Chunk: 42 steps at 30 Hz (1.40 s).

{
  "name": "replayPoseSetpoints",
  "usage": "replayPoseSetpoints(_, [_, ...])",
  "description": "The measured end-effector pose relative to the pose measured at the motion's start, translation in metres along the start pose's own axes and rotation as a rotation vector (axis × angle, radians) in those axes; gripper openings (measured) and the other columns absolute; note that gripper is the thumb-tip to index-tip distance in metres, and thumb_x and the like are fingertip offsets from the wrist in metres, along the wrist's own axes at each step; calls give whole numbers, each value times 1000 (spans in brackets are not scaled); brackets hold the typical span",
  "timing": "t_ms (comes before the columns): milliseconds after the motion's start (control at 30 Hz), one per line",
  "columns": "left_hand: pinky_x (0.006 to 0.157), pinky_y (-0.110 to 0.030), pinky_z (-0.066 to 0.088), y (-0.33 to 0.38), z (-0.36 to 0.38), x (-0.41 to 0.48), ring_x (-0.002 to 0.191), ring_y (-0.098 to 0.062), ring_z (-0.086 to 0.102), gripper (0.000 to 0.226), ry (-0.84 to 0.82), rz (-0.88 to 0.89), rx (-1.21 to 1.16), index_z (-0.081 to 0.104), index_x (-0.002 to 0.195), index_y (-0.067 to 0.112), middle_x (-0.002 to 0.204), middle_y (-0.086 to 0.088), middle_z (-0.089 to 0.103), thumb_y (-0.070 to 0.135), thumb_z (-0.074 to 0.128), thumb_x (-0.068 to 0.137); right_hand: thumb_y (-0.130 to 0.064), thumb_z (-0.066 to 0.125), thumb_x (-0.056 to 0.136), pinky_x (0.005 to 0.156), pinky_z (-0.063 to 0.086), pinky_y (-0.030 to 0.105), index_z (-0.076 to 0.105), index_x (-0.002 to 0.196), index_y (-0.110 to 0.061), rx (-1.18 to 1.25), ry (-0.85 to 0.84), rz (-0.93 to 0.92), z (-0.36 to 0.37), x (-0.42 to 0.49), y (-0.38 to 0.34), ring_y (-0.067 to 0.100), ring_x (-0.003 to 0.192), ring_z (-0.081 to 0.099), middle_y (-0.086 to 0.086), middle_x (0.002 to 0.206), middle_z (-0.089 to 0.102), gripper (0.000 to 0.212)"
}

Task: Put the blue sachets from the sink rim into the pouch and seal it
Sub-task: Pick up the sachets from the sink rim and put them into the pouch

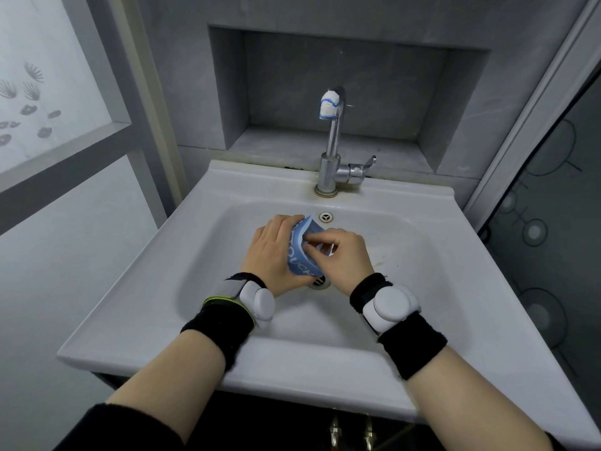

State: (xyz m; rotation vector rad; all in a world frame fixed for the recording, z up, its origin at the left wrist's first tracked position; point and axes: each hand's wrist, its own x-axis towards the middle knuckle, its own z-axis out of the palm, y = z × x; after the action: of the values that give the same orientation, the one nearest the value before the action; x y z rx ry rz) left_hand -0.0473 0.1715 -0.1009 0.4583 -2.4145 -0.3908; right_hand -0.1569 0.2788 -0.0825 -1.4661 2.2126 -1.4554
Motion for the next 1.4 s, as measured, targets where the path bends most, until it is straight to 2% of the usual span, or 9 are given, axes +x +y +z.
replayPoseSetpoints(133, [98,-34,37,-1,1,0,114,-18,48,91,3,11,-1,43,133,14,123,-1,50,54,78,58,-18,73,80,67,40,9,77,94,-20,-17,-9,-18,0,0,0,6,72,55,-1,84,71,15])
replayPoseSetpoints(500, [96,-28,34,-5,6,1,112,-15,47,92,17,18,-8,43,132,18,120,2,50,62,69,56,-19,68,83,83,49,34,76,95,-16,-65,-110,-39,0,0,-1,20,91,58,4,95,65,15])
replayPoseSetpoints(633, [97,-29,35,-6,6,0,112,-15,47,94,7,5,-18,42,132,17,122,2,49,57,74,54,-22,66,85,82,48,33,76,90,-16,-61,-103,-38,2,0,-2,19,90,57,4,93,63,13])
replayPoseSetpoints(767, [93,-28,40,-6,6,-1,106,-10,48,90,59,-36,-72,39,131,21,119,8,46,59,70,56,-25,60,91,77,43,21,74,89,-12,-16,-6,-57,3,3,-2,14,84,55,1,90,57,19])
replayPoseSetpoints(933, [83,-15,39,-11,8,-2,104,-3,46,94,173,-307,-288,33,126,31,117,15,42,59,82,52,-26,59,92,74,39,8,71,100,-16,65,185,-68,-3,5,-2,8,87,54,-4,100,53,18])
replayPoseSetpoints(1000, [84,-16,40,-15,8,-1,106,-4,47,91,229,-414,-359,33,125,30,118,12,45,59,82,53,-25,56,93,71,40,7,67,104,-20,116,202,-20,-5,6,-1,4,88,56,-6,104,56,16])
replayPoseSetpoints(1133, [83,-17,41,-20,6,0,104,-5,50,88,303,-517,-472,37,123,26,116,7,48,59,80,54,-14,49,94,83,44,13,61,113,-18,215,83,84,-3,5,-1,8,100,60,-4,108,66,23])
replayPoseSetpoints(1300, [81,-17,42,-19,9,1,103,-9,50,85,305,-521,-488,36,124,22,116,3,47,48,84,59,-9,45,95,95,47,25,62,117,-15,219,-45,81,-1,1,-4,9,106,61,-2,109,69,29])
replayPoseSetpoints(1400, [81,-16,41,-19,8,1,102,-8,49,86,309,-514,-494,36,125,21,116,4,46,48,84,59,-12,44,97,96,47,26,64,116,-15,255,-65,81,-2,0,-5,8,105,62,-3,107,70,28])
